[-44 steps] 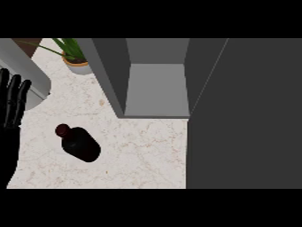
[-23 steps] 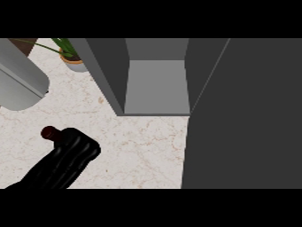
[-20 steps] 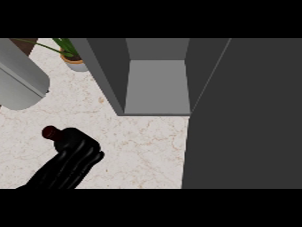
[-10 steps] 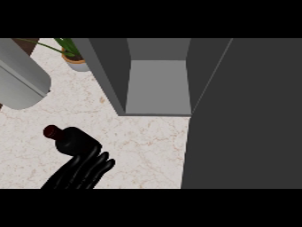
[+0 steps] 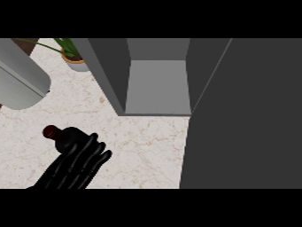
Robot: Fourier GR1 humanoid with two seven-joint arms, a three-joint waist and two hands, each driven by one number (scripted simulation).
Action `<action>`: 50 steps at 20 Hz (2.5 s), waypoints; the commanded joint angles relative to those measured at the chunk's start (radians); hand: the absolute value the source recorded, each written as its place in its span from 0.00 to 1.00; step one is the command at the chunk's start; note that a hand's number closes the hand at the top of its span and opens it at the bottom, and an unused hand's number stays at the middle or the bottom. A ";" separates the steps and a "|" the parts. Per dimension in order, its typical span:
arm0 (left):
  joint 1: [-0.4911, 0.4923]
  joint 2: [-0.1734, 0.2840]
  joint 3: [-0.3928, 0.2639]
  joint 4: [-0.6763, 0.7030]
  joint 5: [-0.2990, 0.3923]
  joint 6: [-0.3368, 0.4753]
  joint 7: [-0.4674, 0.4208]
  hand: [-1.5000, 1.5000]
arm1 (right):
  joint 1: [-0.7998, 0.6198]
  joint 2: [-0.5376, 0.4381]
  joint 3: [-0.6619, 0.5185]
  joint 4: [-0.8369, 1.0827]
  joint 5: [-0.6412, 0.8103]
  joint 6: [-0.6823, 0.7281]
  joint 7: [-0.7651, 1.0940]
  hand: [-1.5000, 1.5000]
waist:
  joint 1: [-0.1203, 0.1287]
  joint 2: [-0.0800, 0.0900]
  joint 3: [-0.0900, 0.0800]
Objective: Pick up the wine, place it into the cabinet and close the cabinet
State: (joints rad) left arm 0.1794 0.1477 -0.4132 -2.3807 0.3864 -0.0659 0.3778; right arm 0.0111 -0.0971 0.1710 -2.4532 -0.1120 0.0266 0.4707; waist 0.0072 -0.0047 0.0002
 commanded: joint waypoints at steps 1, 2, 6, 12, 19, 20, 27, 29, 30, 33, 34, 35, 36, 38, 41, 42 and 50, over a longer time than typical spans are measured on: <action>-0.039 0.030 0.114 -0.165 0.064 0.047 0.100 0.00 | -0.002 -0.013 0.021 -0.135 -0.002 -0.018 0.105 0.00 | -0.008 0.002 -0.001; -0.024 0.015 0.069 -0.162 -0.001 0.057 0.083 0.00 | -0.030 -0.018 -0.048 -0.072 -0.054 -0.005 0.071 0.00 | -0.004 0.002 0.000; -0.078 0.021 0.162 -0.090 0.014 0.051 0.060 0.00 | -0.023 -0.013 -0.042 -0.089 -0.046 -0.004 0.085 0.00 | -0.010 0.003 0.000; 0.017 0.044 0.320 -0.035 0.083 -0.061 -0.061 0.00 | -0.075 0.017 0.037 -0.096 0.050 -0.052 0.153 0.00 | -0.004 0.002 -0.001; 0.017 0.048 0.451 0.123 0.090 -0.143 -0.135 0.00 | -0.080 0.004 -0.051 -0.053 -0.018 0.001 0.089 0.00 | -0.005 0.004 0.000; -0.097 0.070 0.512 0.222 0.104 -0.111 -0.120 0.00 | -0.076 0.011 -0.026 -0.080 -0.014 -0.009 0.114 0.00 | -0.012 0.005 0.000; -0.060 0.070 0.548 0.370 0.058 -0.227 -0.226 0.00 | -0.145 0.015 -0.003 -0.113 0.013 -0.041 0.214 0.00 | -0.008 0.004 -0.001; -0.127 0.100 0.578 0.477 0.077 -0.255 -0.226 0.00 | -0.052 0.005 -0.074 -0.064 -0.059 0.021 0.085 0.00 | -0.013 0.005 0.000; -0.105 0.041 0.497 0.445 -0.008 -0.211 -0.225 0.00 | -0.119 0.051 0.051 -0.061 0.074 -0.038 0.129 0.00 | -0.009 0.004 -0.001; -0.166 0.085 0.558 0.607 -0.017 -0.272 -0.287 0.00 | -0.128 0.024 -0.028 -0.082 0.003 -0.027 0.163 0.00 | -0.012 0.005 -0.001; -0.088 0.054 0.531 0.623 -0.059 -0.312 -0.365 0.00 | -0.082 0.038 0.002 -0.113 0.012 -0.031 0.160 0.00 | -0.012 0.004 -0.001; -0.135 0.114 0.600 0.671 0.022 -0.350 -0.336 0.00 | -0.072 0.037 0.031 -0.127 0.037 -0.023 0.156 0.00 | -0.012 0.004 -0.001; -0.154 0.079 0.560 0.681 -0.049 -0.315 -0.342 0.00 | -0.095 0.017 -0.030 -0.073 -0.009 0.004 0.131 0.00 | -0.010 0.005 0.000; -0.125 0.029 0.504 0.719 -0.119 -0.315 -0.405 0.00 | -0.075 0.016 -0.015 -0.138 -0.014 -0.007 0.177 0.00 | -0.014 0.004 0.000; -0.150 0.064 0.558 0.786 -0.101 -0.346 -0.417 0.00 | -0.030 0.055 0.049 -0.073 0.053 -0.001 0.074 0.00 | -0.010 0.004 0.000; -0.171 0.042 0.543 0.891 -0.154 -0.354 -0.503 0.00 | -0.129 0.024 -0.024 -0.078 -0.010 -0.017 0.184 0.00 | -0.012 0.005 -0.001; -0.206 0.052 0.554 1.172 -0.267 -0.413 -0.735 0.00 | -0.142 0.040 -0.020 -0.077 0.019 -0.026 0.177 0.00 | -0.011 0.005 -0.001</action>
State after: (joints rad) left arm -0.0115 0.2249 0.1644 -1.3171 0.1928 -0.4812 -0.2647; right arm -0.1123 -0.0547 0.1786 -2.4710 -0.0526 0.0118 0.5980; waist -0.0047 0.0003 -0.0006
